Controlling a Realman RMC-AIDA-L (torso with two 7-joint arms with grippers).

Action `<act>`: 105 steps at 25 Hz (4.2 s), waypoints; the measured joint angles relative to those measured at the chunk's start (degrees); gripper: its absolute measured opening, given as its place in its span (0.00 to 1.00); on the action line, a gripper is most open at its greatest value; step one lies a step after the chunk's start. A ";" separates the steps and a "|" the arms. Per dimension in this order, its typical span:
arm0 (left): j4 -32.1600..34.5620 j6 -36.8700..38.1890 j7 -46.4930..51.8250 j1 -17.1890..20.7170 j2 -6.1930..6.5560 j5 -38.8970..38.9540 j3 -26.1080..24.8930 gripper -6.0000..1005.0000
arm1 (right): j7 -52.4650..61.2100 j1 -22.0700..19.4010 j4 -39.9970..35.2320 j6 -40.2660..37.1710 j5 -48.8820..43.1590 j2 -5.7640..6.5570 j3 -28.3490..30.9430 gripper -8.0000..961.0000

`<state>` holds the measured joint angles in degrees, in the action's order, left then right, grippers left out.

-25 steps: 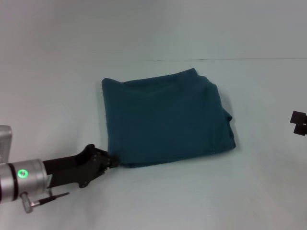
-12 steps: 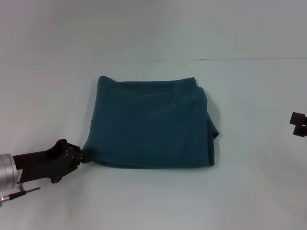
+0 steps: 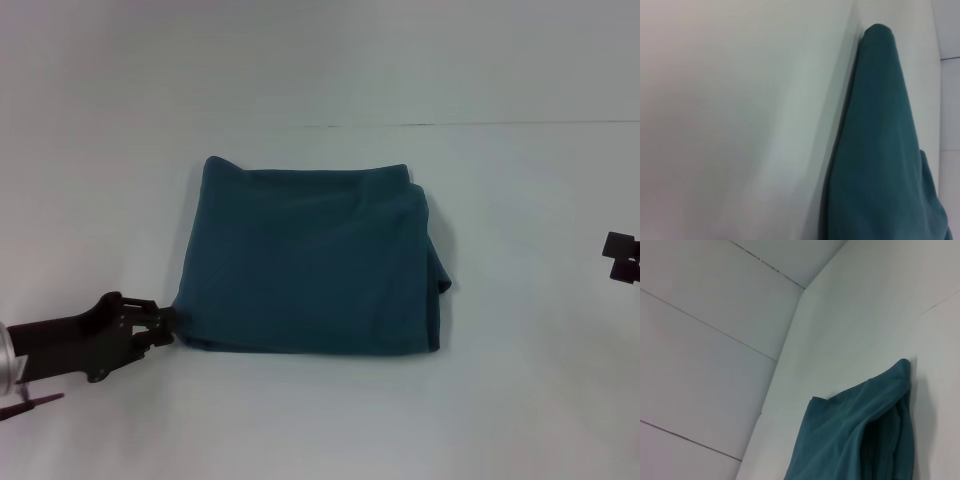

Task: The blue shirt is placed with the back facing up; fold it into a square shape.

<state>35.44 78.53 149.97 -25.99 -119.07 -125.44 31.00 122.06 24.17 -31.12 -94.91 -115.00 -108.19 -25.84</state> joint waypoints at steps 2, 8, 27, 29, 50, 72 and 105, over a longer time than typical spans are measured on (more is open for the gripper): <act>0.85 0.80 0.01 0.53 0.04 -0.45 -0.36 0.13 | 0.03 0.03 0.00 0.05 0.04 0.08 0.00 0.92; 6.93 5.95 -1.97 3.74 -0.73 2.71 -4.55 0.34 | 0.17 0.07 0.00 0.09 0.04 0.18 0.00 0.92; 5.93 3.85 -14.42 -6.97 -2.56 6.67 -2.82 0.63 | -0.43 -0.55 0.00 0.64 -0.14 -0.27 -0.48 0.92; 5.93 2.75 -14.87 -7.37 -2.63 6.74 -2.57 0.62 | -0.48 -0.62 0.03 0.64 -0.14 -0.35 -0.46 0.92; -10.33 -48.80 -39.20 -22.52 -4.93 9.69 11.21 0.60 | -0.92 -0.57 1.44 1.21 -0.23 -0.51 -0.71 0.92; -15.28 -58.83 -39.38 -23.92 -4.88 9.70 19.41 0.57 | -0.95 -0.61 2.28 2.14 -0.40 -0.38 -0.88 0.92; -13.40 -58.30 -38.35 -23.28 -5.03 10.39 18.53 0.08 | -0.86 -0.66 2.29 3.04 -0.94 -0.17 -0.88 0.92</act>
<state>22.04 20.22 111.62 -49.26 -124.10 -115.05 49.53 121.20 23.51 -28.83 -91.87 -115.94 -108.37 -26.72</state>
